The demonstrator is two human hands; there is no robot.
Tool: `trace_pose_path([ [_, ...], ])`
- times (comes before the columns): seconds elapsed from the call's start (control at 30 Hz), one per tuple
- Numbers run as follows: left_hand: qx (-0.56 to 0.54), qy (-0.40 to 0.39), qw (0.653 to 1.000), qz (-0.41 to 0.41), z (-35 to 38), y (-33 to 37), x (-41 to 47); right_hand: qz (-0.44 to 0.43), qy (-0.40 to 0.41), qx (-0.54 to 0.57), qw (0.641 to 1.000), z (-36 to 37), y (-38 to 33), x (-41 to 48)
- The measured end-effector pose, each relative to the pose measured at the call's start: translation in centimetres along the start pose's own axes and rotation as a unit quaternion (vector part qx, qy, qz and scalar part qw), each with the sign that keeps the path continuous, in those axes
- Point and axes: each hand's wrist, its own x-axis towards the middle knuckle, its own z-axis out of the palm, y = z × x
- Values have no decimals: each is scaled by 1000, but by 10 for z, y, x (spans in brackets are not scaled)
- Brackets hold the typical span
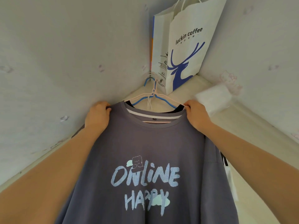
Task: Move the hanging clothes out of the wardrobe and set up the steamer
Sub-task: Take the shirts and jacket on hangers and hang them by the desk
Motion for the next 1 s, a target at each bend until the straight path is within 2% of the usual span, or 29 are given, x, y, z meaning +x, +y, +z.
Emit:
trace_pose_path([
  [0.17, 43, 9, 999, 3, 14, 0, -2, -9, 22, -34, 999, 13, 9, -1],
  [0.33, 106, 42, 993, 15, 22, 1, -10, -49, 51, -118, 990, 15, 8, -9],
  [0.57, 152, 59, 983, 86, 32, 6, -39, -70, 16, -174, 982, 9, 0, -36],
  [0.87, 147, -12, 983, 105, 44, 29, -124, -75, -52, -207, 974, 9, -2, -120],
  [1.0, 138, -45, 982, 117, 49, 35, -167, -87, -52, -215, 971, 14, -1, -166],
])
